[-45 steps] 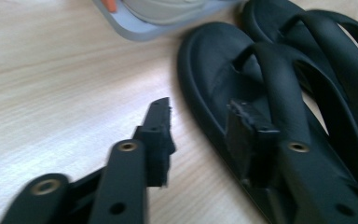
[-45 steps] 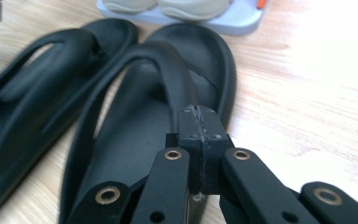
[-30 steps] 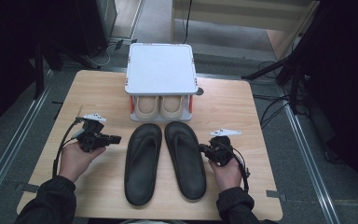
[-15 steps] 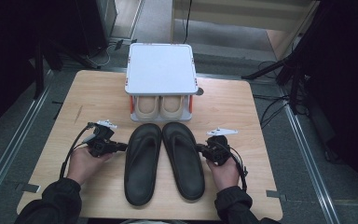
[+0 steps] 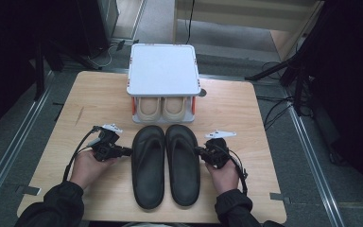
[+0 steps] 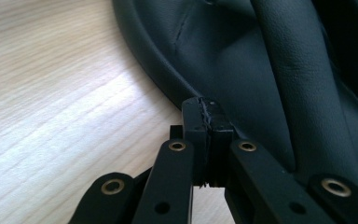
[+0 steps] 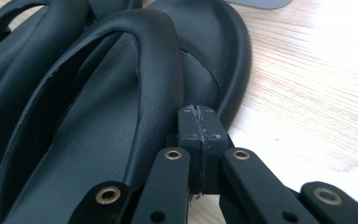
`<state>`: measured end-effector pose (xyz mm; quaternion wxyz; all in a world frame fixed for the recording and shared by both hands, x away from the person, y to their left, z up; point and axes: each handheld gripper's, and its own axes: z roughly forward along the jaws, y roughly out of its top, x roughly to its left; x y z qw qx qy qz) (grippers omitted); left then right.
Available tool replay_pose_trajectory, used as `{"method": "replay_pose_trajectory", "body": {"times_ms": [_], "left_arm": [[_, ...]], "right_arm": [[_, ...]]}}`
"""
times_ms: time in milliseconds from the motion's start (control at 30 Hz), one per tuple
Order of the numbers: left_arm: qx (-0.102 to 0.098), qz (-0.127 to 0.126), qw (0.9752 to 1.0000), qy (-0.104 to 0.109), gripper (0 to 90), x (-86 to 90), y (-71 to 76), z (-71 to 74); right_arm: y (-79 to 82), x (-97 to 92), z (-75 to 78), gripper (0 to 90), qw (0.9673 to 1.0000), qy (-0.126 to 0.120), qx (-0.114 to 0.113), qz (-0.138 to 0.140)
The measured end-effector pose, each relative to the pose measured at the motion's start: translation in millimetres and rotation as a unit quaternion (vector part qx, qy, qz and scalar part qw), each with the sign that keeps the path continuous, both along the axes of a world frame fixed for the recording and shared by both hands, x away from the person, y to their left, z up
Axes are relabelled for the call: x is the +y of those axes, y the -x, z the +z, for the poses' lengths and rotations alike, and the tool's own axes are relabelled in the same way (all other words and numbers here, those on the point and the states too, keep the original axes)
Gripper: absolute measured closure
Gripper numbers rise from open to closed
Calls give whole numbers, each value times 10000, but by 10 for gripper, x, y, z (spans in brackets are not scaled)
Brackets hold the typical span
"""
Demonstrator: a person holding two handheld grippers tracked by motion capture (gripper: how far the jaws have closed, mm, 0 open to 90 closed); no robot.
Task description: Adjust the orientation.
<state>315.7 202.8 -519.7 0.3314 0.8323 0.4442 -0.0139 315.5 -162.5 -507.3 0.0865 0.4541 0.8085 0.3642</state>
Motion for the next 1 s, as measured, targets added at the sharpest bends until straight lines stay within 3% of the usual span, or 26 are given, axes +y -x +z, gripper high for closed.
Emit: {"method": "replay_pose_trajectory", "body": {"times_ms": [267,433,667,933,1000], "left_arm": [[35,-61,10000,61,891,1,1,13],[-143,231,9992,302,859,137,-15,118],[-355,396,9970,558,801,291,-4,285],[-392,427,9968,545,747,390,12,361],[-414,442,9967,538,717,405,17,372]], "right_arm": [[-4,27,-16,900,10000,-32,15,28],[-12,-22,27,900,9997,-208,-106,-26],[56,-74,174,865,9983,-476,-345,-50],[165,-91,329,774,9956,-735,-574,-23],[192,-85,345,752,9950,-834,-542,-22]]}}
